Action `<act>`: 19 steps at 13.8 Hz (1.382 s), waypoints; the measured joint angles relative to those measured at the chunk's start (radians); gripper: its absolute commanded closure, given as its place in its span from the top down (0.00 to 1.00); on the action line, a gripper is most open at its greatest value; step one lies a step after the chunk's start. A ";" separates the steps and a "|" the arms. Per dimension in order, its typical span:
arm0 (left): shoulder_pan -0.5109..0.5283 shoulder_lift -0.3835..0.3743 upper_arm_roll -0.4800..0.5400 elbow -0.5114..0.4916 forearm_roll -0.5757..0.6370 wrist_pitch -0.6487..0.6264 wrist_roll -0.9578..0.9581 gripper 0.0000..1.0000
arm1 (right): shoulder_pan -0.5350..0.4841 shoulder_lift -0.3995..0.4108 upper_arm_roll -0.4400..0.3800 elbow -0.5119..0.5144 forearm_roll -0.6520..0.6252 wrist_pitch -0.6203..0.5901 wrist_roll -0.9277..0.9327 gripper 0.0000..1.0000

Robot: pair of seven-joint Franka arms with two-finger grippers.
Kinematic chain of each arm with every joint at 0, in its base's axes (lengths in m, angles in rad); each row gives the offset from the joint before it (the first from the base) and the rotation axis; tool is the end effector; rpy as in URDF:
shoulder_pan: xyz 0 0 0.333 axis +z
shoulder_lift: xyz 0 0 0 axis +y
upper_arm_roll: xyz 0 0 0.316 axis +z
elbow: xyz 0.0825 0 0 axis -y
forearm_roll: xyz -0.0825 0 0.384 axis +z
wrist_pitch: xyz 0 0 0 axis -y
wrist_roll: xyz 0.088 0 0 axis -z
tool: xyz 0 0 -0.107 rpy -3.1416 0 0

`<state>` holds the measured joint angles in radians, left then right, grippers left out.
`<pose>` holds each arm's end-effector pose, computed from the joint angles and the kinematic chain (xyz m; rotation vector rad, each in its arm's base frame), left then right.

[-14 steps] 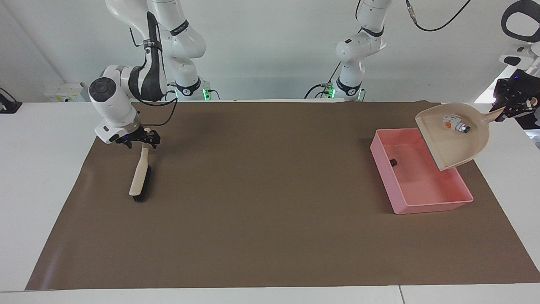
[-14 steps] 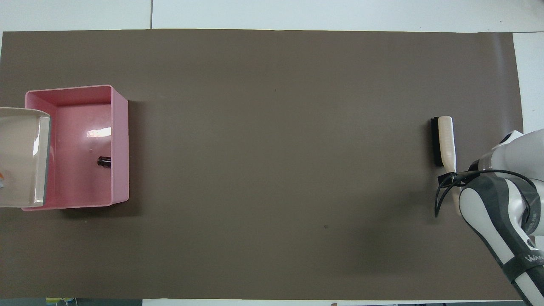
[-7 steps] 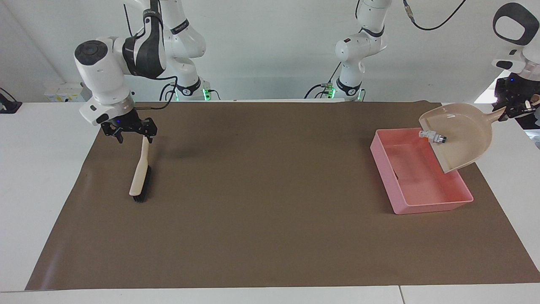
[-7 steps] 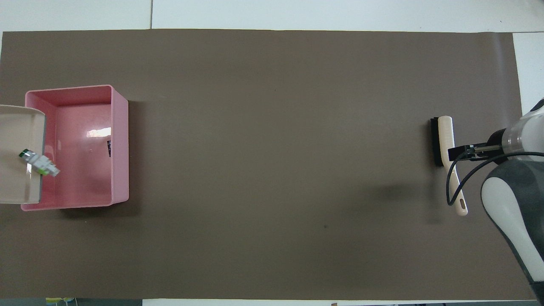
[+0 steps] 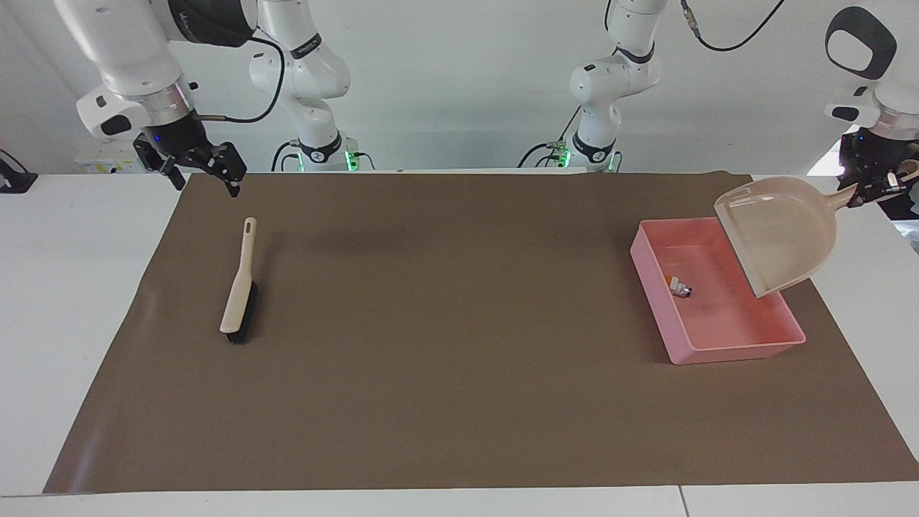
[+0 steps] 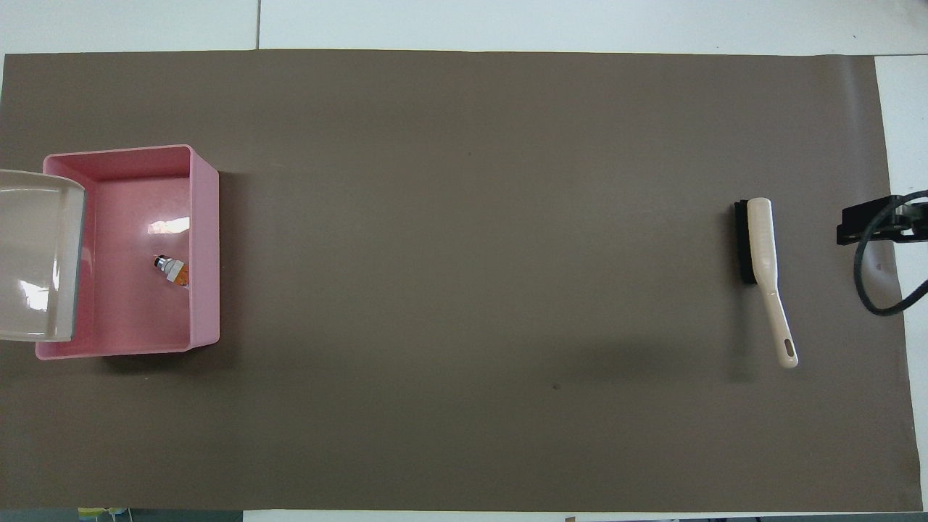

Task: Clean e-waste and dump in bin
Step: 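Tip the dustpan with the left gripper to dump parts into the bin, then carry the dustpan back with the left gripper and set it down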

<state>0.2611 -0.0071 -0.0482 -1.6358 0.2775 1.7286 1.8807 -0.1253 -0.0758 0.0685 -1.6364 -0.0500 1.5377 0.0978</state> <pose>0.5487 0.1443 0.6155 -1.9192 2.1801 0.2774 0.5260 -0.0340 0.6318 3.0764 -0.2403 -0.0339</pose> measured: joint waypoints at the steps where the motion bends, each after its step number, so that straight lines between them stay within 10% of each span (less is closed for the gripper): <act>1: -0.007 -0.008 0.000 0.000 -0.058 -0.002 0.000 0.00 | -0.003 0.026 -0.002 0.040 0.000 -0.015 0.000 1.00; 8: -0.113 -0.071 -0.011 -0.146 -0.358 0.066 -0.045 0.00 | 0.038 0.069 -0.071 0.064 0.000 -0.025 0.000 1.00; 19: -0.462 -0.028 -0.022 -0.367 -0.404 0.328 -0.448 0.00 | 0.128 0.069 -0.155 0.063 0.000 -0.036 -0.030 1.00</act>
<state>-0.2010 -0.0347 -0.0700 -2.0031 -0.1266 2.0569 1.4326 0.0031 -0.0070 -0.0862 -1.5729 -0.0497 1.5015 0.0683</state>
